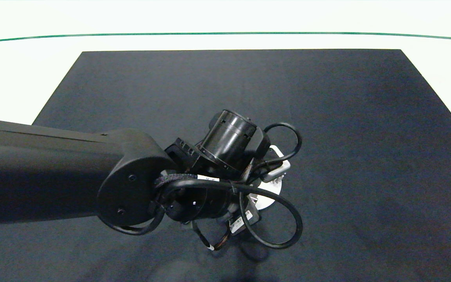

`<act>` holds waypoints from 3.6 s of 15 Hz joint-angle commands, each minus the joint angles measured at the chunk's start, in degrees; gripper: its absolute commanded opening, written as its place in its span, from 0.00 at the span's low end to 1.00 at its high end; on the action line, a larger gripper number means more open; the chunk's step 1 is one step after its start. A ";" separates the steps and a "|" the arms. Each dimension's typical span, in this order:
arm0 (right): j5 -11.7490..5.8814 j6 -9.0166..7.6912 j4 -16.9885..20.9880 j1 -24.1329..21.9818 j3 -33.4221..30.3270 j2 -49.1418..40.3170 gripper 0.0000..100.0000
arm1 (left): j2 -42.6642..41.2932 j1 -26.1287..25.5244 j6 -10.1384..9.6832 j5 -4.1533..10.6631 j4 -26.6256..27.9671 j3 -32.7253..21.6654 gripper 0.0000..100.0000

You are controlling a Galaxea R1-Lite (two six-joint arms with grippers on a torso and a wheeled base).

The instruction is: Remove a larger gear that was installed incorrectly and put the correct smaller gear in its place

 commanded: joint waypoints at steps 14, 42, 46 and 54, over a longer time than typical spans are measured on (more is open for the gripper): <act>0.13 -0.13 0.96 -0.14 -0.07 -0.89 1.00 | -17.76 13.64 -5.45 -4.92 2.93 13.78 0.19; 0.05 -0.13 1.32 -1.11 -0.07 -0.89 1.00 | -21.63 19.53 -4.66 -5.62 -15.52 37.95 0.19; 0.05 -0.13 1.23 -1.19 -0.07 -0.89 1.00 | -21.72 19.53 -4.66 -5.80 -16.49 38.48 1.00; 0.05 -0.13 1.23 -1.19 -0.07 -0.89 1.00 | -23.12 19.53 -4.31 -5.71 -16.14 35.14 1.00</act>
